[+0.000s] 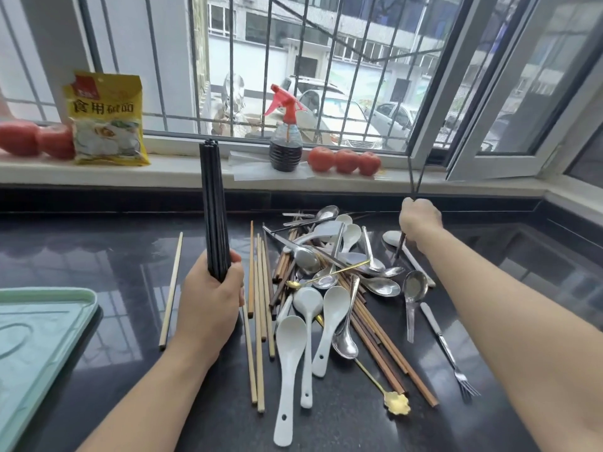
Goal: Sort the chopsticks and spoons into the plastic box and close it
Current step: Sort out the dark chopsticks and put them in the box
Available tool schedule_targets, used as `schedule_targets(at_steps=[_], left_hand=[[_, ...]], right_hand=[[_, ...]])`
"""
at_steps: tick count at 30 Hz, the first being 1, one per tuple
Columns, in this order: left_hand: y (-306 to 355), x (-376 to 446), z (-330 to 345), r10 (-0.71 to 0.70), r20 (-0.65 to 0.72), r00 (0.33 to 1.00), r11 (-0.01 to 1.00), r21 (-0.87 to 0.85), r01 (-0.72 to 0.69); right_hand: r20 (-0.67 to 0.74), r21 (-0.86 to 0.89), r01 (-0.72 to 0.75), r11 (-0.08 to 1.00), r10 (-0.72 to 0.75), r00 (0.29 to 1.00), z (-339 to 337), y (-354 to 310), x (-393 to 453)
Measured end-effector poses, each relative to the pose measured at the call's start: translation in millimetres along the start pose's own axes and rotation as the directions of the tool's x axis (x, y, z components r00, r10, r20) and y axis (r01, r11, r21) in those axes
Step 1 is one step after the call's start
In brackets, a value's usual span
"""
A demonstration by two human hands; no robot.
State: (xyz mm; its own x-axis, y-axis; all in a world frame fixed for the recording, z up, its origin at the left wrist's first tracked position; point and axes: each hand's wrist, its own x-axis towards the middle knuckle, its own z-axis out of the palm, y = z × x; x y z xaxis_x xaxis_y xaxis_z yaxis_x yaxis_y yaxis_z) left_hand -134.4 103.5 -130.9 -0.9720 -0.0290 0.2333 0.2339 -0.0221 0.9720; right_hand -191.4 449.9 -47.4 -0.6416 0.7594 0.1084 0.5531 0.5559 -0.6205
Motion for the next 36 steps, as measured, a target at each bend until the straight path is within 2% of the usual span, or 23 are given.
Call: schedule_targets(at_steps=[3, 4, 5, 7, 8, 10, 12, 14, 16, 18, 19, 20, 24, 26, 28, 30, 34, 36], left_hand=[[4, -3, -1, -0.013, 0.021, 1.0, 1.0, -0.025, 0.014], [5, -3, -2, -0.018, 0.02, 1.0, 0.999, -0.034, 0.019], [8, -4, -3, -0.025, 0.019, 1.0, 0.999, -0.047, 0.026], [17, -7, -7, -0.046, 0.044, 0.998, 0.996, -0.077, 0.049], [22, -11, -8, -0.061, 0.073, 0.995, 0.993, -0.095, 0.068], [34, -24, -14, -0.092, 0.127, 0.988, 0.986, -0.124, 0.107], [43, -39, -20, -0.083, 0.155, 0.984, 0.988, -0.114, 0.102], [43, -50, -27, -0.025, 0.166, 0.986, 0.997, -0.061, 0.036], [42, -57, -35, 0.021, 0.176, 0.984, 1.0, -0.007, -0.02], [44, -61, -43, 0.011, 0.172, 0.985, 0.999, -0.033, -0.006], [44, -61, -47, -0.002, 0.184, 0.983, 0.998, -0.062, 0.014], [44, -61, -50, -0.008, 0.205, 0.979, 0.997, -0.073, 0.023], [43, -60, -55, -0.023, 0.339, 0.94, 0.998, -0.049, 0.043], [44, -59, -55, -0.011, 0.387, 0.922, 0.998, -0.048, 0.032], [46, -58, -55, 0.024, 0.409, 0.912, 1.0, -0.024, -0.015], [45, -56, -56, 0.048, 0.391, 0.919, 0.998, 0.028, -0.064], [34, -49, -59, 0.085, 0.242, 0.967, 0.985, 0.124, -0.118], [33, -45, -56, 0.077, 0.185, 0.98, 0.989, 0.113, -0.099]], right_hand=[[-0.188, 0.212, 0.213, 0.954, -0.174, 0.967, -21, -24, -34], [-0.183, 0.366, 0.274, 0.889, -0.22, 0.958, -27, -34, -54], [-0.133, 0.556, 0.282, 0.782, -0.251, 0.959, -31, -44, -80], [0.033, 0.839, 0.164, 0.52, -0.349, 0.936, -34, -57, -140], [0.11, 0.903, 0.085, 0.42, -0.418, 0.902, -30, -57, -169], [0.236, 0.948, -0.071, 0.311, -0.533, 0.813, -14, -54, -222], [0.333, 0.936, -0.186, 0.299, -0.574, 0.748, 10, -51, -260], [0.363, 0.915, -0.171, 0.364, -0.565, 0.741, 35, -53, -283], [0.281, 0.895, 0.005, 0.447, -0.571, 0.771, 55, -55, -295], [0.161, 0.83, 0.239, 0.504, -0.628, 0.762, 67, -55, -305], [0.135, 0.804, 0.298, 0.514, -0.647, 0.751, 71, -54, -308], [0.119, 0.806, 0.312, 0.503, -0.654, 0.747, 73, -54, -310], [0.134, 0.879, 0.217, 0.425, -0.656, 0.743, 72, -52, -311], [0.173, 0.878, 0.192, 0.438, -0.666, 0.725, 72, -53, -310], [0.191, 0.852, 0.232, 0.469, -0.692, 0.696, 73, -52, -308], [0.187, 0.835, 0.293, 0.467, -0.739, 0.647, 73, -52, -310], [0.096, 0.794, 0.467, 0.388, -0.84, 0.534, 70, -52, -313], [0.083, 0.803, 0.467, 0.37, -0.846, 0.527, 68, -53, -313]])
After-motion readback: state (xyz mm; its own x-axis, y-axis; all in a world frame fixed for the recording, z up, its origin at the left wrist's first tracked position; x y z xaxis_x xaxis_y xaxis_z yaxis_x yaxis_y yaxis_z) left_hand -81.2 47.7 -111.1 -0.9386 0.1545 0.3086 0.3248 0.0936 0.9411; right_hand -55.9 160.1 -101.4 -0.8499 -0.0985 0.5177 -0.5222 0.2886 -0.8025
